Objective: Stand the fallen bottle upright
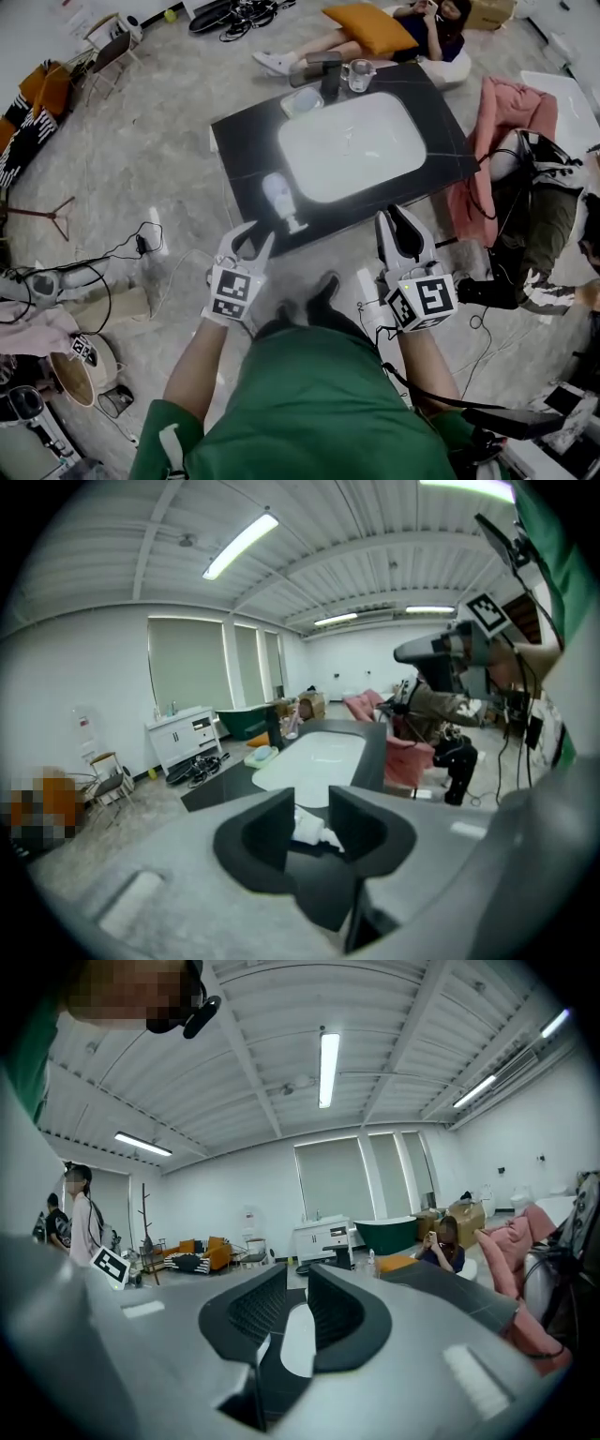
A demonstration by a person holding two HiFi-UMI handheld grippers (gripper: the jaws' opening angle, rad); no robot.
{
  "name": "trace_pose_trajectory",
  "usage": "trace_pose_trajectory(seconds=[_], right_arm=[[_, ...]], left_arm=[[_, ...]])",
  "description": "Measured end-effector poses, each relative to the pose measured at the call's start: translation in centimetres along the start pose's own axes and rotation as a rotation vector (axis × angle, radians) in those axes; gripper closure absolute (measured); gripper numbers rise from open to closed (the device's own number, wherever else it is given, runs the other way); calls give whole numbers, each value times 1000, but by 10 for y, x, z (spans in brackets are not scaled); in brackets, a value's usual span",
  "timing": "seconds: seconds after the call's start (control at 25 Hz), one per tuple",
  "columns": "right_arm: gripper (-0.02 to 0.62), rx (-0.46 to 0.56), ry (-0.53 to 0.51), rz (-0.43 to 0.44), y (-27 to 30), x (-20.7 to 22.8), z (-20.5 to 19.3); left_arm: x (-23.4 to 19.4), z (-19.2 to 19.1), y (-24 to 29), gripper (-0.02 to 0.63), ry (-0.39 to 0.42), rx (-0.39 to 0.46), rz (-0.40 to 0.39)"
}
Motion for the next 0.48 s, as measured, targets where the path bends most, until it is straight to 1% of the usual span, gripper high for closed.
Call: trace_pose_trajectory(seconds=[0.24, 0.48], right_arm=[[534, -9, 24, 46, 12, 33, -4], [534, -25, 53, 37, 14, 51, -11]], left_arm=[[15, -9, 36, 505, 21, -81, -18], [23, -23, 66, 506, 68, -161, -82]])
Point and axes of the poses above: the fingertips, and each gripper's own axes: y forward along the fingers, x to its right, z out of its top, the point moved 8 cm from there along -y, backward along the fingers, and after that the axes turned 1 degree about -y, right-handed, at the moved point
